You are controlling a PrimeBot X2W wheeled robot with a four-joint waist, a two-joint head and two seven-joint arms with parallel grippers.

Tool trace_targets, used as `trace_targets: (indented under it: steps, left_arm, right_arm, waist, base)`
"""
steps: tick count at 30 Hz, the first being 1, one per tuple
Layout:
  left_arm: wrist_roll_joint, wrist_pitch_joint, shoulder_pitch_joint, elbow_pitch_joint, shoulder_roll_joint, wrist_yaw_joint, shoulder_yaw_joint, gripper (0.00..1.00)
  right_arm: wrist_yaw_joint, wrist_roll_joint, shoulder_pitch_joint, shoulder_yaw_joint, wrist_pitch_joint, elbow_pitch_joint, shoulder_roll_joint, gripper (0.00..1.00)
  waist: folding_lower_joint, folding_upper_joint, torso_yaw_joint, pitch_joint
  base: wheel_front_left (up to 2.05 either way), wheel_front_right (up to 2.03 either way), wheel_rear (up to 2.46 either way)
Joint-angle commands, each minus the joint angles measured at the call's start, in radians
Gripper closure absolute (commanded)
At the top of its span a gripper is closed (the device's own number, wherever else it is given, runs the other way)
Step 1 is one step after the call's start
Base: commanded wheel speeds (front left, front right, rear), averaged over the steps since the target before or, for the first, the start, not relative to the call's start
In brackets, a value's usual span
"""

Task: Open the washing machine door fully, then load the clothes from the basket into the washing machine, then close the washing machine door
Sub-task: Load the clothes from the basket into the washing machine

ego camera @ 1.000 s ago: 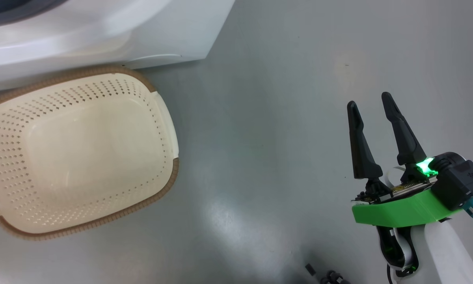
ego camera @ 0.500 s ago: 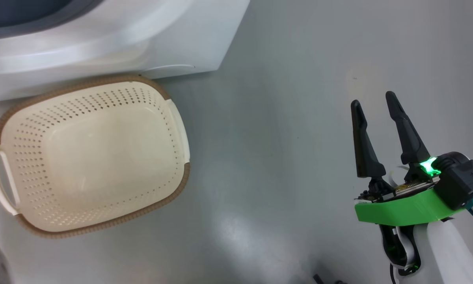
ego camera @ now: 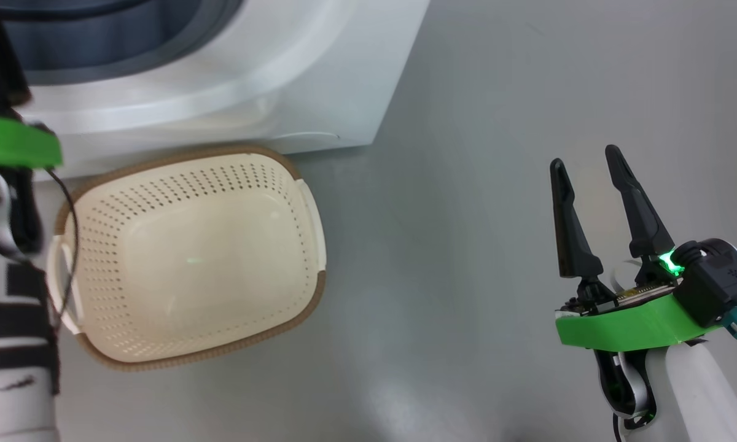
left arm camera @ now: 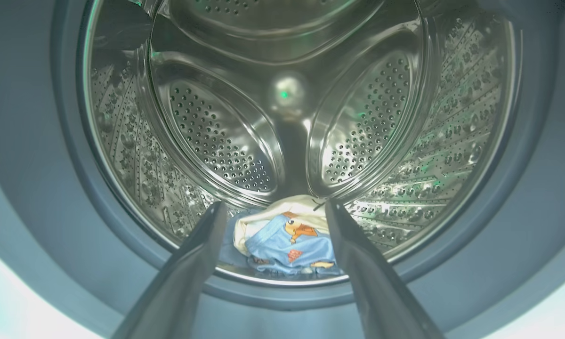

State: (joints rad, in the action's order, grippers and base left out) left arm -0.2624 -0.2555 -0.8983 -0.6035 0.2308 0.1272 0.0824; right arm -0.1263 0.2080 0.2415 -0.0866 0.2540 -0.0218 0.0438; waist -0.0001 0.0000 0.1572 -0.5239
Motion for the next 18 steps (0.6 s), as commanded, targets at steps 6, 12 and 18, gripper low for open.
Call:
trace_targets:
  steps: [6, 12, 18]
  left_arm:
    - [0.002, -0.006, 0.134, 0.084, 0.003, 0.003, 0.005, 0.0]
    - [0.009, -0.006, 0.245, 0.129, -0.03, 0.003, 0.003, 0.0]
    - [0.023, -0.006, 0.335, 0.16, -0.056, 0.003, -0.002, 0.0]
  right_arm:
    - [-0.004, -0.021, -0.039, -0.004, 0.008, -0.006, 0.017, 0.0]
    - [-0.004, -0.017, -0.075, 0.007, 0.008, 0.003, 0.036, 0.0]
    - [-0.004, -0.012, -0.114, 0.019, 0.008, 0.01, 0.05, 0.0]
  waist:
    - [0.0001, 0.0, -0.059, 0.093]
    - [0.0001, 0.0, -0.09, 0.165]
    - [0.0001, 0.0, -0.116, 0.225]
  base:
    - [0.0, 0.0, 0.0]
    - [0.0, 0.0, 0.0]
    - [0.0, 0.0, 0.0]
